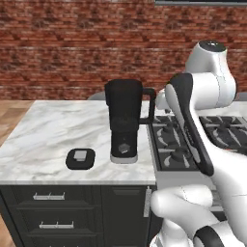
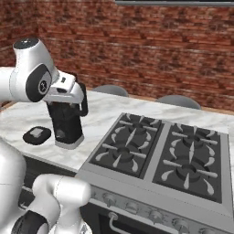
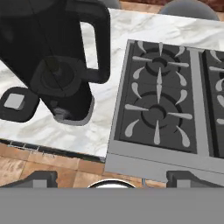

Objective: Grab the lemon wedge and lime from the fridge, place them in the blender, close the lid, and turn on the blender to create a marinade.

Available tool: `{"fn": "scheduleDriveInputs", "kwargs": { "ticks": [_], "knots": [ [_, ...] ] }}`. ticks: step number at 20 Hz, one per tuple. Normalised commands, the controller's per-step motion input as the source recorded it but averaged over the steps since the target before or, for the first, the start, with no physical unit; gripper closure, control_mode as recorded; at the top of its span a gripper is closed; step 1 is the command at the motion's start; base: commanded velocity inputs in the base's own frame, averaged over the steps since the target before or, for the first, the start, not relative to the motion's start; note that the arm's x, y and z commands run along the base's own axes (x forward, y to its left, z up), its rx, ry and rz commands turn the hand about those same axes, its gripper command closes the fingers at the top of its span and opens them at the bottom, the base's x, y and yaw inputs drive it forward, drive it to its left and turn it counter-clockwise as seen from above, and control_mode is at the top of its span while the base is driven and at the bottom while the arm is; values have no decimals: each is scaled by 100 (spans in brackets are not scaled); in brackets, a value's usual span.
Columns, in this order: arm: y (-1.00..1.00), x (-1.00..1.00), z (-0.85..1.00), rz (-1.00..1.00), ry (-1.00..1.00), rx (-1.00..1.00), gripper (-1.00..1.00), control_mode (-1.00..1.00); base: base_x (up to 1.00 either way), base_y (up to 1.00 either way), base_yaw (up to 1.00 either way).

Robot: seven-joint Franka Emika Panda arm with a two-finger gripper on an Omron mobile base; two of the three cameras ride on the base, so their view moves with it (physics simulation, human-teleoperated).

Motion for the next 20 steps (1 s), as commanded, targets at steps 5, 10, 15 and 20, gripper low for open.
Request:
{"fn": "scheduleDriveInputs", "kwargs": {
  "ticks": [5,10,15,20],
  "knots": [
    [-30,-44,-17,0,0,0,-100,-100,0,0,0],
    [0,-1,0,0,0,0,-100,-100,0,0,0],
    [0,-10,0,0,0,0,-100,100,-80,-19,-16],
    [0,0,0,0,0,0,-100,100,-99,-25,-44]
  ]
}}
